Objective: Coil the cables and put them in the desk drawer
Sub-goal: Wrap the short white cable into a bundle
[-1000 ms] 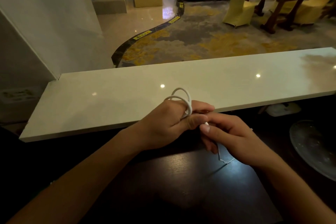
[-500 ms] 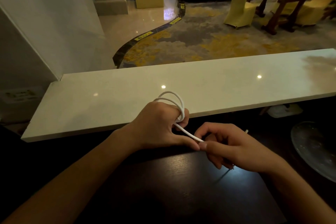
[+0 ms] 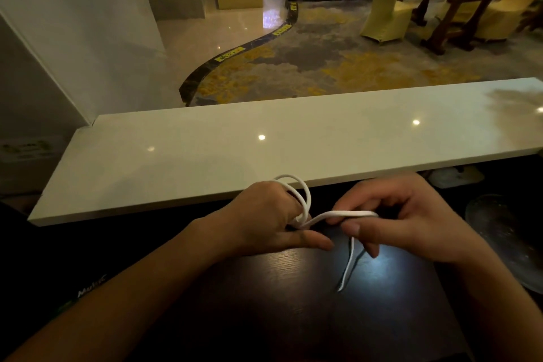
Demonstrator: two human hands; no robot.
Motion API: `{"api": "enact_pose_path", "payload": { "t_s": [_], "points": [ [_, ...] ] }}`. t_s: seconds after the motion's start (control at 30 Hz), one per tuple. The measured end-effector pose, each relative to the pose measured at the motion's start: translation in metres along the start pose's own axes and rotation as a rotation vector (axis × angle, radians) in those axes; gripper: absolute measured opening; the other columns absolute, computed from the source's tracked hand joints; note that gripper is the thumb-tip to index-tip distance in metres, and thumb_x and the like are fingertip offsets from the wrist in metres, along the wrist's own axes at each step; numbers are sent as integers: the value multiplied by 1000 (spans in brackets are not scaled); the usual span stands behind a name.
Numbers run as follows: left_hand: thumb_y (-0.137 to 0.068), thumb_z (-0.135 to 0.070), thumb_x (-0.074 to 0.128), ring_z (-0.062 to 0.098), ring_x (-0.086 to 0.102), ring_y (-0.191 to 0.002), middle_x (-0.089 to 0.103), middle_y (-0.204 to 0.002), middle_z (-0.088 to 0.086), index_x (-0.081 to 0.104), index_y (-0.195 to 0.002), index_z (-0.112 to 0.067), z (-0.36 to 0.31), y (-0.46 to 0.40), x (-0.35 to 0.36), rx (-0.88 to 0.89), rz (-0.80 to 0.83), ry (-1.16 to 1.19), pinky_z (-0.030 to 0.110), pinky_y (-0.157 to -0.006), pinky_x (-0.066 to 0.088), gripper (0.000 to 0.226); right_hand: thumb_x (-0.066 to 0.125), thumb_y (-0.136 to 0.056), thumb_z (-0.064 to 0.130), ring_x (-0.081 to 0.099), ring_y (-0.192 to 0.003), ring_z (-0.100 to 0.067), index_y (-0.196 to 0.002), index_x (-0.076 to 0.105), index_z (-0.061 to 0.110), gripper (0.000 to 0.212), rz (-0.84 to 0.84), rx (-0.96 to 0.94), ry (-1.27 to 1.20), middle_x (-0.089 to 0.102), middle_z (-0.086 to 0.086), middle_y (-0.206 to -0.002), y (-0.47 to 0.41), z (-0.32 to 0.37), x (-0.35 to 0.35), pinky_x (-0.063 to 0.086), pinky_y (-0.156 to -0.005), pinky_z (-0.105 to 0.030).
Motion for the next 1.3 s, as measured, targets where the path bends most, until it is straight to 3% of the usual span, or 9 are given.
{"api": "enact_pose_path", "payload": {
  "t_s": [0.1, 0.23, 0.3, 0.5, 0.63, 0.83, 0.97, 1.17, 1.3],
  "points": [
    [-88, -63, 55, 9, 37, -53, 32, -51, -9, 46, -52, -13, -16, -1, -2, 43, 64, 77, 18, -55, 27, 62, 79, -78, 14, 60, -45, -7, -85, 79, 16, 7, -64, -67, -4, 71, 4, -62, -5, 1, -1, 48, -49, -19],
    [-90, -78, 31, 16, 40, -56, 40, -54, -1, 43, -56, -10, -35, 1, -8, 43, 169, 267, 34, -56, 36, 77, 85, -74, 29, 55, -43, -8, -77, 78, 21, 12, -115, -115, -27, 67, -11, -62, -13, 1, -1, 43, -46, -21],
    [-91, -77, 28, 14, 39, -54, 39, -55, -1, 41, -57, -9, -42, 0, -11, 11, 210, 402, 32, -55, 35, 77, 84, -73, 23, 52, -43, -8, -76, 77, 24, 8, -110, -117, -27, 67, -4, -60, -17, -2, -1, 42, -46, -22],
    [-96, -41, 52, 11, 38, -51, 34, -55, -3, 40, -56, -8, -54, 1, -20, -26, 341, 617, 30, -56, 34, 53, 86, -68, 41, 49, -43, -3, -70, 72, 29, 19, -100, -108, -84, 64, 10, -56, -28, -13, 1, 39, -46, -17],
    [-91, -15, 71, 13, 32, -46, 30, -48, 2, 34, -51, -6, -60, -1, -23, 51, 391, 637, 18, -54, 27, 55, 83, -72, 51, 46, -43, -2, -70, 71, 29, 25, -65, -87, -155, 61, 12, -55, -35, -25, 7, 38, -47, -15],
    [-89, -8, 71, 15, 28, -43, 26, -47, 4, 32, -50, -5, -66, 0, -27, 65, 404, 755, 22, -51, 24, 56, 84, -68, 59, 43, -45, -6, -67, 72, 28, 33, -64, 16, -253, 58, 6, -55, -39, -55, 16, 35, -47, -17],
    [-88, -7, 71, 21, 27, -43, 24, -47, 8, 29, -49, -4, -66, 2, -25, 37, 360, 817, 28, -50, 24, 57, 82, -68, 62, 42, -47, -4, -65, 72, 27, 36, -59, 69, -291, 57, 3, -57, -41, -69, 23, 32, -47, -17],
    [-85, -3, 63, 12, 32, -47, 33, -51, -2, 38, -53, -11, -56, 5, -23, 41, 92, 838, 23, -54, 29, 41, 64, -82, 35, 35, -57, -24, -64, 72, 26, 22, -208, 166, -282, 45, -25, -65, -40, -91, 29, 31, -51, -25],
    [-85, -3, 58, 6, 39, -54, 39, -56, -4, 42, -58, -14, -45, 7, -25, 3, -97, 898, 26, -59, 34, 34, 62, -98, 29, 41, -70, -36, -78, 66, -1, 37, -182, 227, -315, 40, -48, -63, -35, -106, 27, 19, -57, -46]
  ]
}}
Point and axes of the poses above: each hand's wrist, its own y-axis away from the middle knuckle, its own x-axis out of the palm, z = x × y, the point moved 1 cm from there along -y, towards the middle knuckle
